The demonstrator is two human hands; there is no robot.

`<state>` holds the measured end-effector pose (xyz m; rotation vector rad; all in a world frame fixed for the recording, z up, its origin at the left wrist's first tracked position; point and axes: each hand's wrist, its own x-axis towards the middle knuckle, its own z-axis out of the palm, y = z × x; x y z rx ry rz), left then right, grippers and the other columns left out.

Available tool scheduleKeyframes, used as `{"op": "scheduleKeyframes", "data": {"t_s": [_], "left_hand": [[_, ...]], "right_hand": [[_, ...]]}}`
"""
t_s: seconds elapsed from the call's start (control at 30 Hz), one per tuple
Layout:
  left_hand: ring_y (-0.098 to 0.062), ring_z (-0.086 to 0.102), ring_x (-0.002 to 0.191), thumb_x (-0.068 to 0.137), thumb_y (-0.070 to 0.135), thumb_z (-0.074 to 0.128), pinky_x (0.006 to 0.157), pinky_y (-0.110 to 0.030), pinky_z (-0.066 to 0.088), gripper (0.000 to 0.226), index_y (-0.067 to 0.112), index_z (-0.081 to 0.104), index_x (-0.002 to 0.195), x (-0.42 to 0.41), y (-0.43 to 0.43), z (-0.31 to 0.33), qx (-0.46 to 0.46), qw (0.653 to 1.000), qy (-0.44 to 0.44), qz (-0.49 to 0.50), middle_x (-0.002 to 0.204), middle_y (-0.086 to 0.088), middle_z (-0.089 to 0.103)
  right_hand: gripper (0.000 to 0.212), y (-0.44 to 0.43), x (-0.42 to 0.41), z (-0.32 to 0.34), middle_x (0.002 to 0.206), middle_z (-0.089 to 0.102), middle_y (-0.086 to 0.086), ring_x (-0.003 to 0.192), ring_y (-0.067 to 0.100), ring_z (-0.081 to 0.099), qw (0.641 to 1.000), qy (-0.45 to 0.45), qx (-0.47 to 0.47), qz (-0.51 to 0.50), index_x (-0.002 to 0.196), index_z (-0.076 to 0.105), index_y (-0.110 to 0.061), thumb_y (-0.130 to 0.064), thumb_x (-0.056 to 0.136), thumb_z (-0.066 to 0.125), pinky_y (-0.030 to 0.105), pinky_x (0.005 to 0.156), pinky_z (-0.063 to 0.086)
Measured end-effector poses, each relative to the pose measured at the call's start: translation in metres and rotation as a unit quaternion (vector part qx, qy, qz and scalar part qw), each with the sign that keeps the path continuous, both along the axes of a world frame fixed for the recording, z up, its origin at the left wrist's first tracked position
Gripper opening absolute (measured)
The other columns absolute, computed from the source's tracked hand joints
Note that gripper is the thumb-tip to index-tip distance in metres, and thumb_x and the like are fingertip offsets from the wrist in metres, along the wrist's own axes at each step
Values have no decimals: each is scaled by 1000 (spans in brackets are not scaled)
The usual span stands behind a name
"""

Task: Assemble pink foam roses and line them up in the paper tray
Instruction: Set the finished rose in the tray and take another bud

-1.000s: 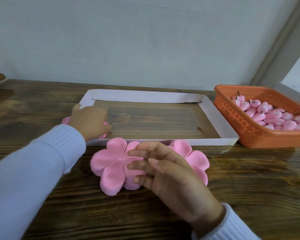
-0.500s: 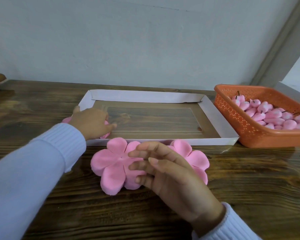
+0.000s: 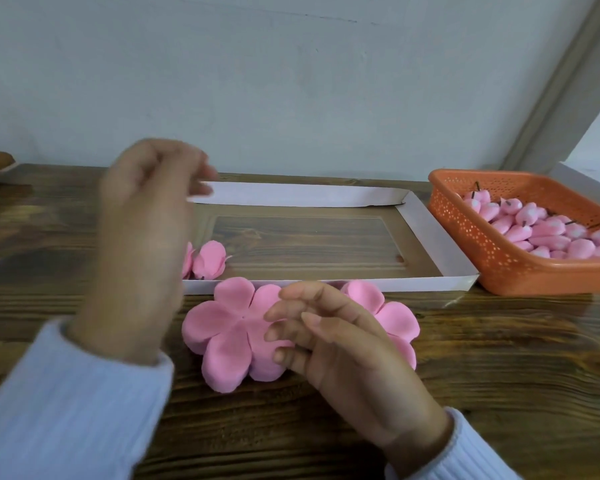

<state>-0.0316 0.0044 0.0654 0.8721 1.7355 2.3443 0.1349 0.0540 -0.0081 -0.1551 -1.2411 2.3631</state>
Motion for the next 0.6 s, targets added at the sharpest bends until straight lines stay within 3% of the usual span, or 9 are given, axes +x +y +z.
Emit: {"op": "scheduleKeyframes", "data": {"t_s": [0.07, 0.23, 0.43, 0.53, 0.6], "left_hand": [[-5, 48, 54, 77, 19, 58, 48, -16, 38, 14, 26, 62, 65, 24, 1, -17, 2, 999, -4, -39, 57, 12, 56], [-2, 58, 66, 90, 10, 59, 68, -24, 46, 17, 25, 63, 83, 45, 12, -70, -162, 982, 43, -92, 71, 7, 63], [-1, 58, 63, 89, 7, 57, 57, -6, 41, 20, 25, 61, 80, 44, 18, -89, -205, 970, 92, -93, 71, 7, 65], [-6, 60, 70, 87, 9, 59, 61, -9, 43, 21, 27, 60, 77, 46, 19, -93, -224, 963, 122, -86, 71, 5, 65], [-7, 60, 70, 87, 10, 59, 62, -15, 45, 21, 28, 60, 77, 46, 20, -96, -233, 960, 132, -81, 70, 5, 66]], "right_hand": [[20, 1, -1, 1, 86, 68, 10, 76, 17, 64, 999, 11, -17, -40, 92, 72, -14, -7, 79, 59, 27, 68, 51], [15, 5, 2, 7, 70, 62, 12, 54, 17, 59, 985, 26, -54, -161, 82, 67, -12, 1, 80, 58, 23, 51, 47], [20, 43, 18, 33, 72, 67, 7, 54, 15, 60, 947, -57, 81, -306, 91, 59, -9, 8, 90, 49, 23, 51, 50], [21, 96, 38, 58, 74, 70, -2, 62, 11, 64, 865, -157, 223, -420, 91, 61, -15, 4, 90, 51, 22, 59, 52], [16, 147, 62, 70, 85, 71, -1, 73, 14, 64, 736, -293, 362, -491, 91, 62, -20, -6, 89, 55, 31, 70, 52]]}}
